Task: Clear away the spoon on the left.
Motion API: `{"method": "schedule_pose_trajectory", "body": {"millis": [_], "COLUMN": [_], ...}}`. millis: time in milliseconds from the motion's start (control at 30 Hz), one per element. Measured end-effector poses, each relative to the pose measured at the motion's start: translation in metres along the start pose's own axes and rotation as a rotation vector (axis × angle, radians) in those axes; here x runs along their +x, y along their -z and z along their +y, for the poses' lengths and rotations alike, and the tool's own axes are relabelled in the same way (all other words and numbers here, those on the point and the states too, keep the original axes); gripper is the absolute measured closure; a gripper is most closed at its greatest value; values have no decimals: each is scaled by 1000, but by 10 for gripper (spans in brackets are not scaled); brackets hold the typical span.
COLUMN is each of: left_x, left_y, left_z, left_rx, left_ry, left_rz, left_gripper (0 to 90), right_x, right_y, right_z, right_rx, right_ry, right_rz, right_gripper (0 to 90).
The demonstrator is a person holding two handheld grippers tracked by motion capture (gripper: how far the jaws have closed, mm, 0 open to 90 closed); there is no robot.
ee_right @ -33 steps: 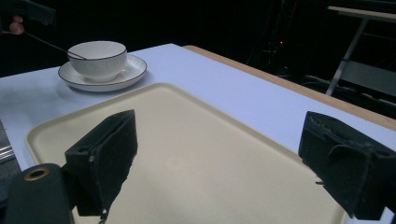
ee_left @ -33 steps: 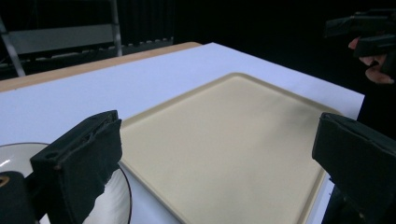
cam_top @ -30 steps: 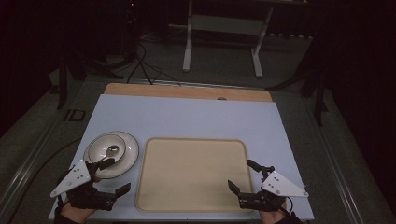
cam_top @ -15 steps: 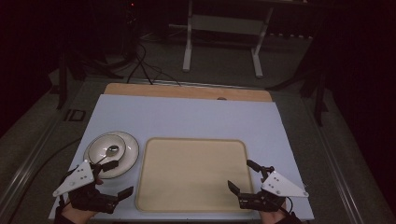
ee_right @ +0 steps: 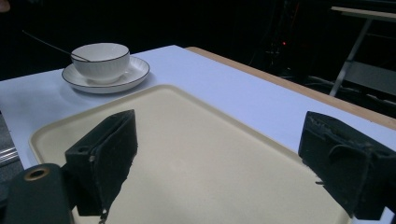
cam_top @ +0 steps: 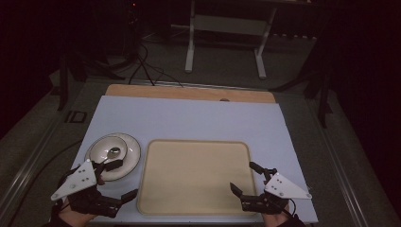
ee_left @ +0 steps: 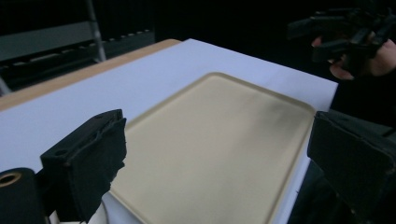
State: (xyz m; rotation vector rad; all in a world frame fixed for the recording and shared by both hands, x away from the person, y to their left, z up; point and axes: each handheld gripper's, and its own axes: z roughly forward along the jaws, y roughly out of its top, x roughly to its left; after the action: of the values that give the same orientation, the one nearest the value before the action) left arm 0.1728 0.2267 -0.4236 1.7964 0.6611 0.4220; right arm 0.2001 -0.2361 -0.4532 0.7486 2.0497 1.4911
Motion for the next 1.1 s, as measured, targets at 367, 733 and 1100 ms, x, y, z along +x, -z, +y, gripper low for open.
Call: {"method": "schedule_pose_trajectory", "body": {"millis": [367,733,1100], "left_x": [18,38,52], "left_y": [16,38,61], "left_z": [23,17,-16], "left_rx": [-21,33,95], "left_ry": [13,79,192], "left_rz": [94,240,337], "left_gripper": [106,151,185], "right_x": [0,0,0], "right_y": [-1,-3,-5], "right_z": [0,-1,-2], "right_rx": [0,9,20], "right_ry": [-3,-3,0], "right_rz": [-1,-5,-4], "right_gripper": [119,119,119]}}
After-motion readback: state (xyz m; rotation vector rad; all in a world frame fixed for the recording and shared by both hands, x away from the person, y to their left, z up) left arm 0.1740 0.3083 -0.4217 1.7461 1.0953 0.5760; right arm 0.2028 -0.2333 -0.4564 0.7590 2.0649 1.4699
